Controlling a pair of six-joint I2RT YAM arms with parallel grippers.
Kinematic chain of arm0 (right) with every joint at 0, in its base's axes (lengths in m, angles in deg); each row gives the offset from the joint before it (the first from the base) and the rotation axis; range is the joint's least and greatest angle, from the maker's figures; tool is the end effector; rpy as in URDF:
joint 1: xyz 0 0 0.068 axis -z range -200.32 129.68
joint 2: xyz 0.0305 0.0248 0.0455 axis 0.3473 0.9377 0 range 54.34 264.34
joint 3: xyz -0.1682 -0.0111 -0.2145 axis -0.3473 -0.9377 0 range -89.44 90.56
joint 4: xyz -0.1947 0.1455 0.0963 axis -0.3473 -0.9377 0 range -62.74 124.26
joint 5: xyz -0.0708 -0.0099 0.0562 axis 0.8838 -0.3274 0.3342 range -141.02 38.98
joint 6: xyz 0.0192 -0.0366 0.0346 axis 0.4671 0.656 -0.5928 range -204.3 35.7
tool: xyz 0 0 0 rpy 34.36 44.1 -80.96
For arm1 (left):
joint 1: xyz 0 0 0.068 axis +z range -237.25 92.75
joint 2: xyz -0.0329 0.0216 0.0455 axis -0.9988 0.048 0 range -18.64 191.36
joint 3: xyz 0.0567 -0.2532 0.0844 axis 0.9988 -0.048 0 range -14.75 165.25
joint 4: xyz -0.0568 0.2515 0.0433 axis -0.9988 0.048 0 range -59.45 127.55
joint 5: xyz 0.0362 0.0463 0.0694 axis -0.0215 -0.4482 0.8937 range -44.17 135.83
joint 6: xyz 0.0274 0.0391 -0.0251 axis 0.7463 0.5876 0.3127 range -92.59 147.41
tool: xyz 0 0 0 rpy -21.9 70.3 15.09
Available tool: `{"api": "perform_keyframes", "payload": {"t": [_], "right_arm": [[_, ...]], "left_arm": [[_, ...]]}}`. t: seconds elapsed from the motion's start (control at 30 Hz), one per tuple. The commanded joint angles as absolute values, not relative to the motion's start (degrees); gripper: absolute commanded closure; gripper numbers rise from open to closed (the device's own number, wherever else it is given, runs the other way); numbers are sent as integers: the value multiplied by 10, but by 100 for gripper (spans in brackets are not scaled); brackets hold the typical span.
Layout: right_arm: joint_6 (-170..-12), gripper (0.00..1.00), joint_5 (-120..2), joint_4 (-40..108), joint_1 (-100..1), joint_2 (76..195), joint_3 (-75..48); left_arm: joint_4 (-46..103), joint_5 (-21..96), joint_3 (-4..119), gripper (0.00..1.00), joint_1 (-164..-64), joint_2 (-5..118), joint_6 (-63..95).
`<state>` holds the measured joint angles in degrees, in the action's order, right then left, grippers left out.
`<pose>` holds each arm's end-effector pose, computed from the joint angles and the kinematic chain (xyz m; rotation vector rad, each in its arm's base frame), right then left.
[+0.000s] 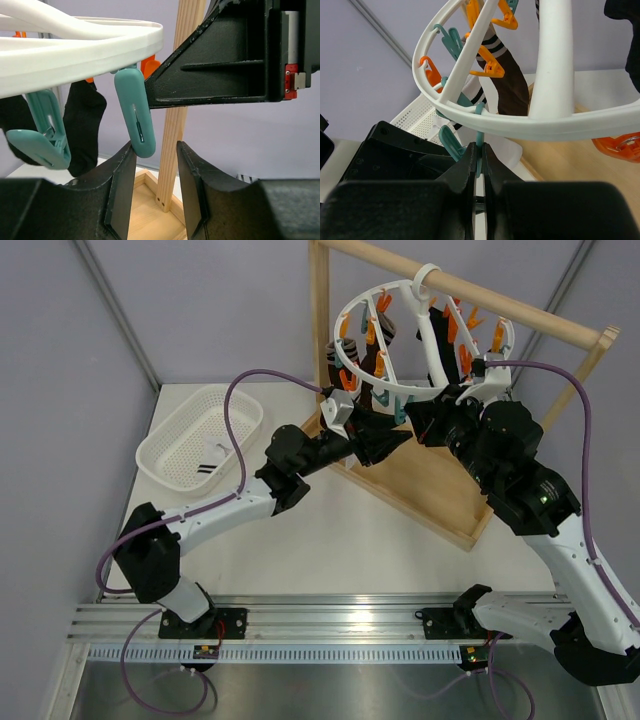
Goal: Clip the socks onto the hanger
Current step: Open the clamp at the hanger.
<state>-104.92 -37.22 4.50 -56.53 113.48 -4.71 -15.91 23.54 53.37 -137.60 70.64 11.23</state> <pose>0.1566 0.1040 0.4922 -0.0400 1.6707 0.5579 0.2216 -0.2885 0.3908 0.7088 1.0366 -1.2362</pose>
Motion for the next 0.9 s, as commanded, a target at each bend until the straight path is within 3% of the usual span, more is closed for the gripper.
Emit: {"api": "perform_keyframes", "payload": {"t": [0.0,0.3,0.4,0.57,0.87], "right_arm": [[-1054,98,-399,41,-565,1131,-54],[-1057,98,-395,43,-565,1130,-60],[-1057,99,-398,43,-565,1131,-62],[-1060,99,-402,48,-565,1130,-65],[-1066,98,-413,48,-565,1131,-65]], "left_arm": [[-218,243,537,61,-1377,681,101],[-222,254,559,63,-1377,695,79],[-216,282,556,56,-1377,691,73],[-183,315,564,53,-1377,690,73],[-191,300,567,84,-1378,693,68]]}}
